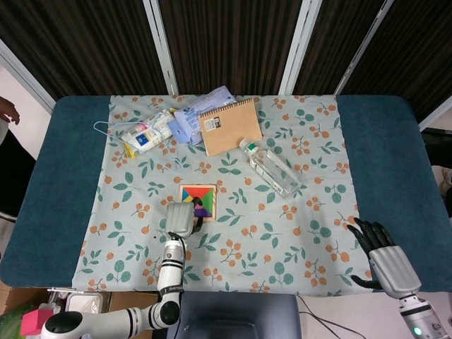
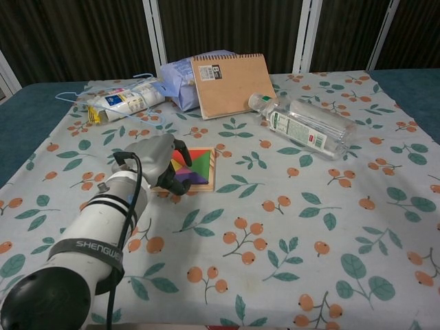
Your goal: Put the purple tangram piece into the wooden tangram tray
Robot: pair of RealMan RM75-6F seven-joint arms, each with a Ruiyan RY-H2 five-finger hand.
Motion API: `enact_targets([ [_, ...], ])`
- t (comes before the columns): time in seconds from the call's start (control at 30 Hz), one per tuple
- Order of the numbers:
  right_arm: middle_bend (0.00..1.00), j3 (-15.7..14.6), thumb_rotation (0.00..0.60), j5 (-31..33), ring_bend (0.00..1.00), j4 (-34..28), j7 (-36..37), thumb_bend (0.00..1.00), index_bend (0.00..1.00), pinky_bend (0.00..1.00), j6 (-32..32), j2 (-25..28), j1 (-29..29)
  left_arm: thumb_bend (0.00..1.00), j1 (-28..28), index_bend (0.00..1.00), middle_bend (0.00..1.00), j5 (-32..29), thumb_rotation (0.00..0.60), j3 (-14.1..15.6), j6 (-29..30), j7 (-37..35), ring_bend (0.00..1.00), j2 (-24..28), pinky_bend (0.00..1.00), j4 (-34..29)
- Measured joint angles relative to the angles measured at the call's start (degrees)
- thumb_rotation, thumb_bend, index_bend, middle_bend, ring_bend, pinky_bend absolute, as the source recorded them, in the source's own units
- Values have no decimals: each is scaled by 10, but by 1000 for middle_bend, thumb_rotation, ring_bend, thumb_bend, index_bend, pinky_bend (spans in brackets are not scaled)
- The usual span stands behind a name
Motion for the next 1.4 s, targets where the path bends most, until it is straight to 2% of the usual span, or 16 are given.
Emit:
enact_targets([
  [0.27,0,-1,600,-2,0,1,-1,160,0,0,-1,-1,0,373,2,401,1000,1,600,5,1,0,1000,4,1000,-9],
  [0.43,0,-1,600,0,0,0,-5,159,0,0,-4,-3,1,372,3,341,1000,15,600,14,-7,-28,1000,6,1000,-22],
  [0.63,0,-2,600,-1,0,-1,-4,160,0,0,-3,-1,0,377,-2,331,1000,29,600,20,-18,-54,1000,-9,1000,-20],
  [1.0,0,-2,600,-4,0,1,8,160,0,0,3,3,-1,375,-8,354,1000,23,600,23,-26,-46,1000,-23,1000,2],
  [1.2,0,-3,600,-6,0,2,8,160,0,0,4,3,-2,370,-1,404,1000,24,600,27,-23,-45,1000,-15,1000,-2],
  [1.4,0,-3,600,-7,0,2,6,160,0,0,5,2,-2,369,7,407,1000,20,600,28,-23,-46,1000,-4,1000,-6],
])
